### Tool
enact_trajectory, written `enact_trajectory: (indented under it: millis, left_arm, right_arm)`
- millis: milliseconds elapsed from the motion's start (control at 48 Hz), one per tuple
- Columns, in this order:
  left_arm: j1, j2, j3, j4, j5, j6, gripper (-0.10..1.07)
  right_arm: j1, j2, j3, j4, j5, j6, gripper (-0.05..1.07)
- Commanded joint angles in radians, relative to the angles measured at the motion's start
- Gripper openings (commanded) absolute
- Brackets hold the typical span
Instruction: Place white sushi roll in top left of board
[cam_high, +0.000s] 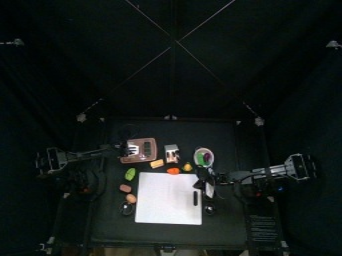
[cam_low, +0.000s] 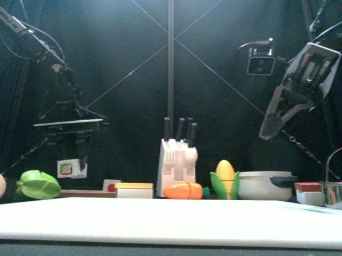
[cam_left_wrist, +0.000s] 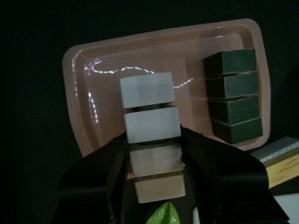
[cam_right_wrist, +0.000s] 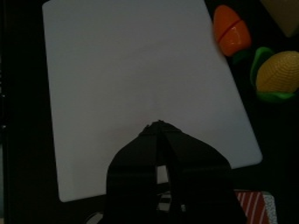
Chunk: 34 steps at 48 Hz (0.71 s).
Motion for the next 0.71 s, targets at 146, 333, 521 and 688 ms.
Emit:
enact_trajectory:
  millis: [146, 333, 521, 688]
  left_arm:
    - [-0.069, -0.049, -0.009, 0.038, -0.009, 0.006, 0.53]
    - [-0.207, -0.101, -0.011, -0.023, -0.04, 0.0, 0.53]
    - [-0.334, -0.094, -0.015, -0.126, -0.077, -0.009, 0.53]
    - [-0.451, -0.064, -0.02, -0.199, -0.115, -0.017, 0.53]
  right_arm:
    - [0.003, -0.009, -0.026, 0.002, 0.003, 0.0, 0.01]
    - [0.002, -0.009, -0.026, 0.0, 0.006, 0.0, 0.01]
    - [0.0, -0.009, -0.035, -0.006, 0.006, -0.002, 0.01]
    - [0.0, -0.009, -0.038, -0.003, 0.006, 0.0, 0.01]
